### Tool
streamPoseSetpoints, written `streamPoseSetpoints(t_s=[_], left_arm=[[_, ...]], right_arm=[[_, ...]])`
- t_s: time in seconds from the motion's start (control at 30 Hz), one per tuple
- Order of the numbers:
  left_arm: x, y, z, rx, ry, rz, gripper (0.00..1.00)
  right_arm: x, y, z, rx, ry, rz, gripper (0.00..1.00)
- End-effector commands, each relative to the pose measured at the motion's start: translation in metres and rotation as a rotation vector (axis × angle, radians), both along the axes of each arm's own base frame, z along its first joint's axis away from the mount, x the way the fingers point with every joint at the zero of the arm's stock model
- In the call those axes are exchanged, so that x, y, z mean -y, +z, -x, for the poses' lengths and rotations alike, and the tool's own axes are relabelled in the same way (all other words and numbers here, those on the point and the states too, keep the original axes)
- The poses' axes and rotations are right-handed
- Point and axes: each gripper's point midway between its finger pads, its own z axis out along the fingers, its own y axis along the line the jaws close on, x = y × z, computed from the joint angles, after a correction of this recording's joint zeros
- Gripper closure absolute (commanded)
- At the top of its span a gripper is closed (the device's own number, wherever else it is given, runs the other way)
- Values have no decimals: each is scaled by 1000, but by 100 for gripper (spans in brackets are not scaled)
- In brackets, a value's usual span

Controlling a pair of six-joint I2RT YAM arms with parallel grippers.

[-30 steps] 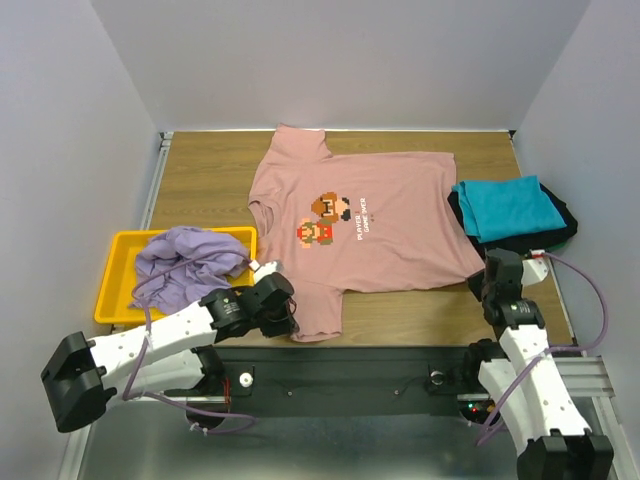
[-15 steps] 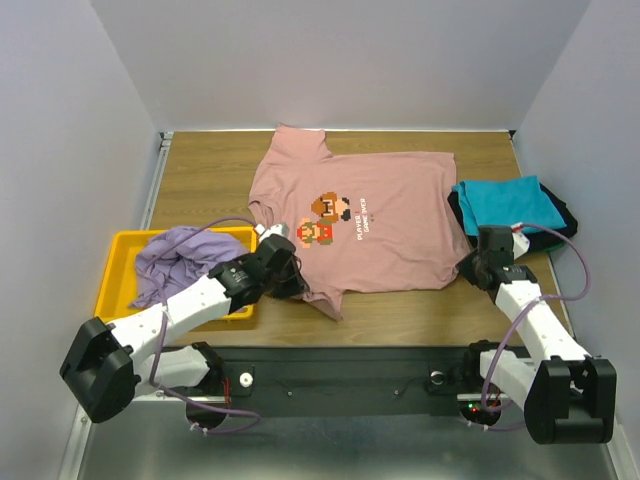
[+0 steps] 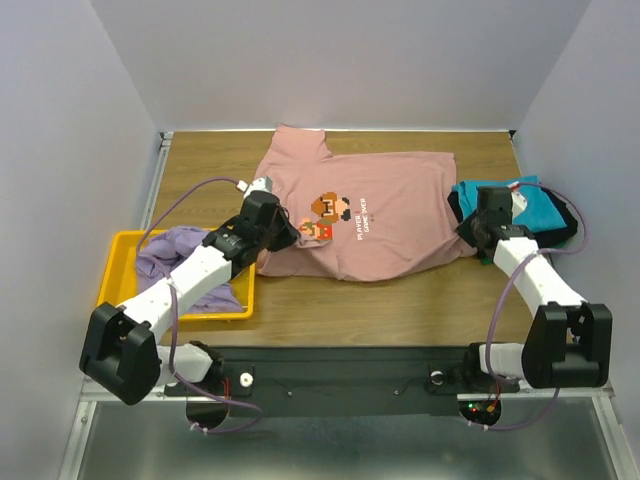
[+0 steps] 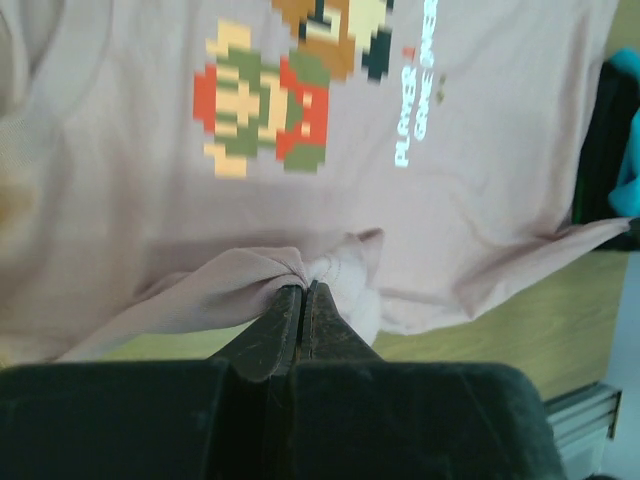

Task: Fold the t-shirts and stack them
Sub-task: Fold the tshirt

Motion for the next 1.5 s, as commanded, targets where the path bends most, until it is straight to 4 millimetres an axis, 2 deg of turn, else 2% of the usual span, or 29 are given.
streamPoseSetpoints(t_s=[0.0, 0.17, 0.2, 0.23, 0.27, 0.3, 0.33, 0.4, 0.43, 0.47, 0.5, 0.53, 0.57, 0.6, 0.63, 0.67, 0.7, 0.73, 0.8, 1.03, 1.07, 1.13, 1.17, 1.23, 1.3, 1.33, 1.37, 1.43, 1.47], left_arm=[[-8, 49, -38, 174, 36, 36, 100], [-27, 58, -74, 224, 82, 3, 100], [-25, 68, -82, 255, 75, 11, 100], [-24, 61, -89, 248, 68, -5, 100], [-28, 68, -98, 266, 74, -8, 100], [-27, 67, -103, 267, 66, -22, 100], [-28, 58, -111, 250, 63, -34, 100], [-24, 66, -126, 296, 26, -37, 100], [-22, 60, -136, 299, -4, -30, 100], [-20, 67, -145, 318, -13, -26, 100], [-21, 64, -151, 315, -20, -31, 100], [-22, 50, -159, 294, -47, -50, 100], [-22, 48, -165, 294, -55, -55, 100], [-21, 54, -174, 315, -70, -57, 100], [-21, 39, -181, 296, -101, -72, 100], [-20, 36, -187, 298, -119, -78, 100], [-18, 43, -196, 320, -133, -78, 100], [-17, 30, -201, 295, -146, -79, 100], [-21, 32, -214, 311, -151, -87, 100], [-35, 13, -236, 298, -158, -76, 100], [-33, 17, -241, 309, -164, -70, 100], [-33, 12, -246, 301, -175, -80, 100], [-33, 1, -249, 281, -177, -86, 100], [-34, 3, -259, 292, -169, -93, 99], [-37, -11, -263, 259, -165, -100, 99], [-36, -9, -268, 265, -165, -100, 96], [-37, -19, -268, 241, -175, -108, 86], [-37, -18, -273, 243, -177, -116, 66], [-38, -24, -274, 232, -182, -122, 41]], right_arm=[[6, 29, -32, 76, 10, 57, 99], [9, 27, -54, 52, 21, 82, 99], [10, 21, -58, 35, 22, 88, 99], [12, 21, -60, 32, 19, 103, 99], [15, 26, -66, 41, 9, 114, 99], [16, 26, -69, 40, 8, 121, 99], [17, 20, -72, 20, 15, 129, 99], [16, 25, -82, 33, 32, 134, 99], [16, 24, -86, 31, 42, 142, 99], [16, 19, -89, 19, 45, 146, 99], [16, 17, -93, 20, 51, 150, 99], [16, 19, -97, 24, 61, 160, 99], [16, 18, -99, 24, 67, 163, 99], [18, 15, -103, 20, 62, 171, 99], [20, 16, -105, 25, 54, 177, 99], [21, 16, -107, 28, 47, 183, 99], [23, 15, -110, 34, 41, 188, 99], [22, 16, -113, 37, 46, 190, 99], [22, 21, -120, 60, 48, 196, 99], [16, 15, -136, 78, 82, 181, 99], [16, 15, -138, 86, 81, 181, 99], [16, 16, -141, 101, 87, 183, 99], [16, 16, -143, 106, 92, 185, 99], [12, 15, -148, 120, 114, 177, 98], [12, 10, -152, 114, 123, 182, 97], [12, 9, -154, 115, 123, 187, 96], [13, 8, -155, 112, 125, 191, 95], [13, 4, -157, 106, 127, 192, 92], [12, 5, -159, 111, 132, 192, 87]])
